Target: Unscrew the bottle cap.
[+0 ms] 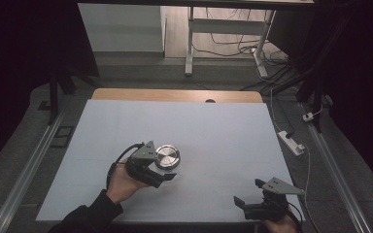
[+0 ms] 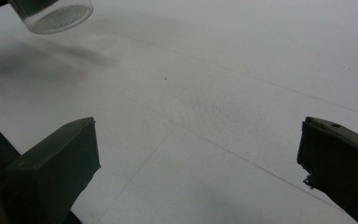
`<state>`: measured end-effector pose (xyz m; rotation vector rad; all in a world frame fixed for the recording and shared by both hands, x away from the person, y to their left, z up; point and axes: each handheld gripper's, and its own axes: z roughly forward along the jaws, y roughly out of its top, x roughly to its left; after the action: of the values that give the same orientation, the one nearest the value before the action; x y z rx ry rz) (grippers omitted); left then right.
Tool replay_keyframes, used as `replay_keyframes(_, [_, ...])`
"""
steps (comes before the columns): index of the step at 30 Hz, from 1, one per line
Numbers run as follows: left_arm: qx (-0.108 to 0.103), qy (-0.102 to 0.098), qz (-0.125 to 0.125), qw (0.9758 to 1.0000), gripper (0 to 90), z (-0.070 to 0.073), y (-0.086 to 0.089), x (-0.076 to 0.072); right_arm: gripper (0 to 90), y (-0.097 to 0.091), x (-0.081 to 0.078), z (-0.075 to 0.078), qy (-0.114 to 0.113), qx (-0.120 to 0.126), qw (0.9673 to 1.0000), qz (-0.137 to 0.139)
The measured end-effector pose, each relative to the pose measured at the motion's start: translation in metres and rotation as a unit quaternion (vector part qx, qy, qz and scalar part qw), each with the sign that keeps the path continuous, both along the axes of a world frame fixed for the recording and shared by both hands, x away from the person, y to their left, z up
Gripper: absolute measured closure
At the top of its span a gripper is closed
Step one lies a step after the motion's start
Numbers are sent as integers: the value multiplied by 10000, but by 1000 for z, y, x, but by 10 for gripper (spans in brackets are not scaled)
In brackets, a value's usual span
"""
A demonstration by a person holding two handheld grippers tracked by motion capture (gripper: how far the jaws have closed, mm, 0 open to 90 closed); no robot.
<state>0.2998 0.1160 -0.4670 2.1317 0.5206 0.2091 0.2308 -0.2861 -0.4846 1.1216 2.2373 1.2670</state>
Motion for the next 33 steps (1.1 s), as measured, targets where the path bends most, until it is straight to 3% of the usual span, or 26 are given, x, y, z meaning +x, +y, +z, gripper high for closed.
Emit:
replay_keyframes(4, [-143, 92, -52, 9998, 155, -2, 2, 2, 0, 3, 1, 2, -60, 33, 9999, 79])
replay_keyframes(11, [-175, 133, -34, 9998, 156, -4, 3, 3, 0, 11, 3, 7, -46, 122, 9994, 333])
replay_keyframes(18, [-149, 113, -41, 9998, 155, -5, 2, 2, 0, 17, 7, 13, 130, 469, 9977, 467])
replay_keyframes(26, [-126, 111, -63, 9998, 156, -4, 0, 2, 0, 35, 13, 20, 17, 269, 9963, 819])
replay_keyframes(33, [-145, 87, -50, 9998, 156, -4, 0, 1, 0, 51, 22, 28, -138, 348, 9945, 982])
